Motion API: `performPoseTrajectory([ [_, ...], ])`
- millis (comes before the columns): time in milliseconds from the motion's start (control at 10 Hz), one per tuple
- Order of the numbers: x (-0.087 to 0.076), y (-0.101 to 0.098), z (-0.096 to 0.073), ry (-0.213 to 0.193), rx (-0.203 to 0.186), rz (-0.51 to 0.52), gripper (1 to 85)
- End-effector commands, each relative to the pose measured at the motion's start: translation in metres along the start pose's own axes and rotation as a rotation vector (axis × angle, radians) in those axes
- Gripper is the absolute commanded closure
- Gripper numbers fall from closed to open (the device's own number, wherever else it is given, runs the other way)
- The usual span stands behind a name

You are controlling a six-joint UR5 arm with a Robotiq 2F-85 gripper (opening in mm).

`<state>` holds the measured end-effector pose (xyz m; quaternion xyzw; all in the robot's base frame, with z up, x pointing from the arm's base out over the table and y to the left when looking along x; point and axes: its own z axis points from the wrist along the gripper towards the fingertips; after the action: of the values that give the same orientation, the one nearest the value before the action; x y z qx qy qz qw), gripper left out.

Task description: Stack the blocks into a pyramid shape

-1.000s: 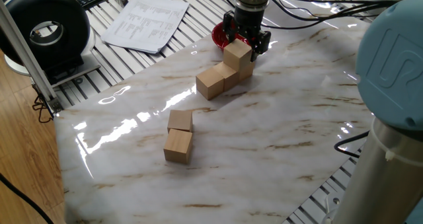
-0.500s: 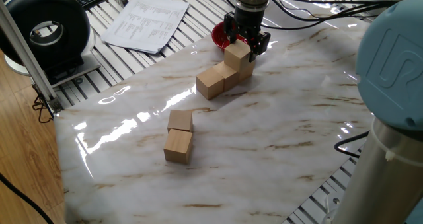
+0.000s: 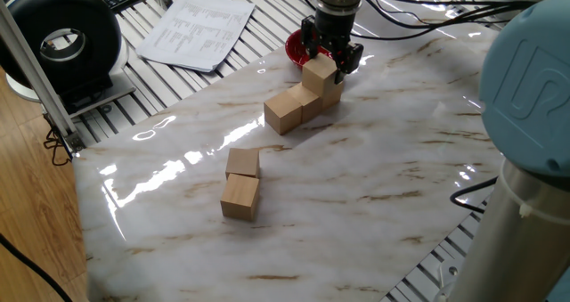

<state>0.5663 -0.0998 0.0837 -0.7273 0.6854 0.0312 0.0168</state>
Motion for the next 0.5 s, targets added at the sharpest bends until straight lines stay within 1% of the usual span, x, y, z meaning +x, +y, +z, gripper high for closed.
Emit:
performPoseTrajectory([
  [0, -0.0033, -0.0020, -0.0011, -0.010, 0.005, 0.010, 15.3],
  [300, -0.0032, -0.0016, -0.0009, -0.009, 0.003, 0.015, 15.7],
  [400, -0.0033, -0.0004, -0.0009, -0.009, -0.001, 0.019, 18.0],
])
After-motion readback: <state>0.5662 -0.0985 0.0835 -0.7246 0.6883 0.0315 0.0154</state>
